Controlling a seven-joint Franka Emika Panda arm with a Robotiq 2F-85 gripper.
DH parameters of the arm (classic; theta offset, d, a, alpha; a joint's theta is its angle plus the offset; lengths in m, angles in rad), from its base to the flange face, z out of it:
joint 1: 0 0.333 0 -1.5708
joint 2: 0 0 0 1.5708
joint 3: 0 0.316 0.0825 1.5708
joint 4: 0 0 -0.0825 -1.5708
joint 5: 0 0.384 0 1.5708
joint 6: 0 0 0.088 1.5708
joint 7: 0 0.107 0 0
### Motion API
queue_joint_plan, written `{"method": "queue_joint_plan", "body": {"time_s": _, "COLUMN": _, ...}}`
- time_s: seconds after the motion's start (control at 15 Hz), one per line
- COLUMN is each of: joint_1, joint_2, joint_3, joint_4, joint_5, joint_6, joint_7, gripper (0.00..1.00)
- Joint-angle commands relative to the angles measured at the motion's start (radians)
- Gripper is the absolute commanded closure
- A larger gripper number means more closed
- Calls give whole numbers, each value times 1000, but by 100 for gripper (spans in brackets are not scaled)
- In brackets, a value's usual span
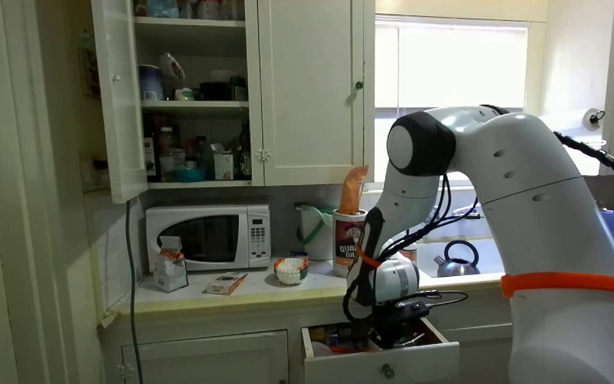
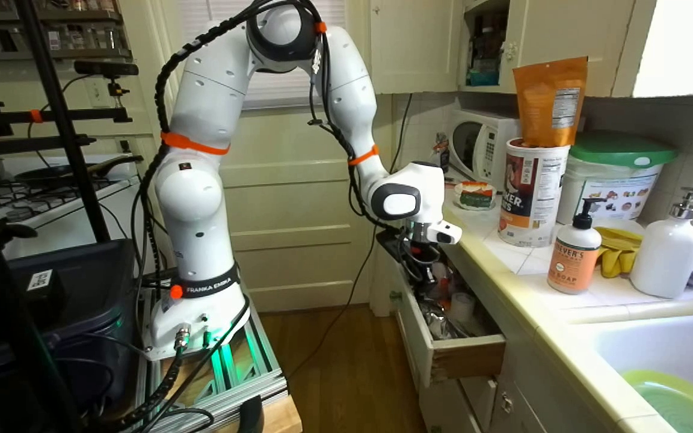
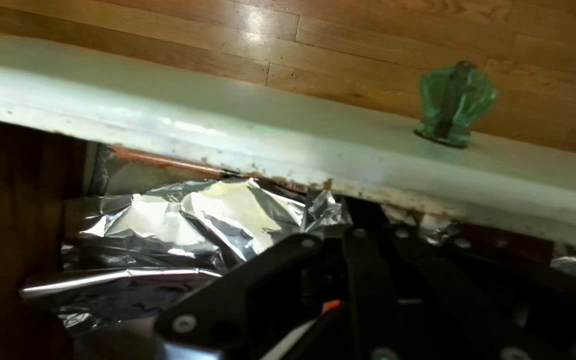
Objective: Open the top cabinet drawer
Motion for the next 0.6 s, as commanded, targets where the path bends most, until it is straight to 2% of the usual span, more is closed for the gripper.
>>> {"method": "queue_joint_plan", "body": {"time_s": 0.0, "joint_1": -65, "joint_2": -34, "joint_3": 72, "joint_4": -102, "joint_5": -39, "joint_6": -39, "joint_7": -6, "gripper": 100}}
{"method": "queue_joint_plan", "body": {"time_s": 0.53, "joint_1": -123, "joint_2": -102, "joint_3": 131, "joint_4": -203, "joint_5": -31, "joint_6": -14, "joint_7": -32, "gripper": 100}}
